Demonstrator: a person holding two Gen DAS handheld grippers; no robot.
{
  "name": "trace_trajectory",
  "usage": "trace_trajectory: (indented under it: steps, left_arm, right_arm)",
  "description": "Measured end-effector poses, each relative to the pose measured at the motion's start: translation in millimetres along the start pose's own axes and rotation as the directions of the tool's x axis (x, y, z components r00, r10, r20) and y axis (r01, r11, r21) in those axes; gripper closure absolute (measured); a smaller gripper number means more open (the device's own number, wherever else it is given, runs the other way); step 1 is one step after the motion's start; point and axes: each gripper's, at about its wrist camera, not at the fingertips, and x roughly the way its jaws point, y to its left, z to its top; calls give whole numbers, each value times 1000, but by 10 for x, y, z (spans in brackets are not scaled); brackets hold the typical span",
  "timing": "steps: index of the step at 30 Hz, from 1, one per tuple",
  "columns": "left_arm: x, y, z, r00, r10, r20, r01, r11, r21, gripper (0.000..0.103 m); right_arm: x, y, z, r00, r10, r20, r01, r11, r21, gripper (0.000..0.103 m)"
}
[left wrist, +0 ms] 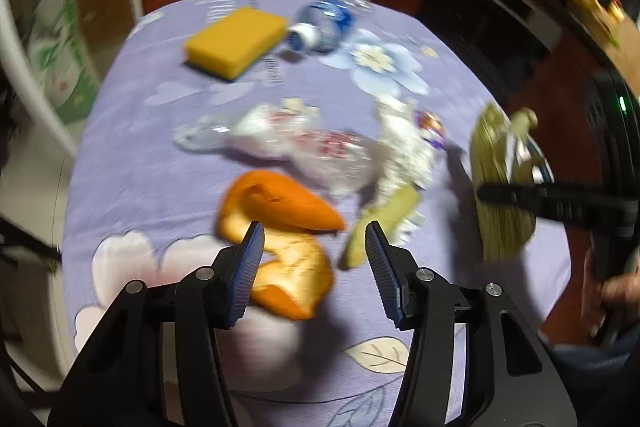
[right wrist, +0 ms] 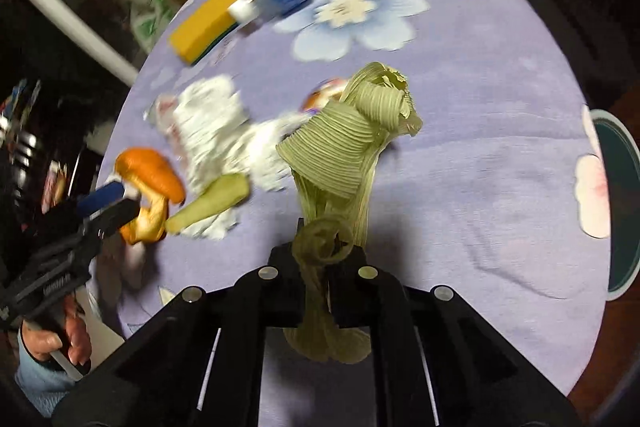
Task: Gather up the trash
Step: 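Grasp the green corn husk with the right gripper while the left grasps a husk strip, then lift the husk with the right gripper and carry both tools over the bin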
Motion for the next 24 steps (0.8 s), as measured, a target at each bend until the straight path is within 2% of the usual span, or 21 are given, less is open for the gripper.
trace_trajectory:
  steps: [1,2,3,8,15,16,17,21,24]
  left_arm:
    - [41,-60,0,1000,-6,-19,7,1000,26,66]
    - [79,-109,-5,999,-12,-36,14,999,45,81]
    - [128,-162,-15,998,-14,-54,17,998,65,85]
    - [372,-298,-69,990,-4,-144,22,993,119,84]
    - [465,-401,-21,991,18,-133,3,988,152,76]
    - [472,-431,-25,991,21,-130,0,987,163,77]
    - [478,-441,-21,991,9,-131,11,988,155,92]
    - [340,-381,-32,995,8,-103,0,997,76,94]
    - [120,-350,-11,997,-22,-73,25,999,37,94]
  right_arm:
    - [-11,-30,0,1000,4,3,-4,1000,6,95]
    - [-18,-49,-5,1000,10,5,-10,1000,9,95]
    - [-23,-62,-13,1000,16,5,-16,1000,12,95]
    - [-31,-139,-19,999,48,2,-48,999,22,95]
    - [-25,-181,-23,997,78,2,-78,996,44,95]
    - [-29,-188,-26,997,80,3,-81,996,46,95]
    - [-36,-201,-29,997,83,4,-83,995,48,95]
    - [-83,-258,-28,996,92,16,-93,993,67,95]
    - [-144,-323,-23,995,92,30,-94,992,81,95]
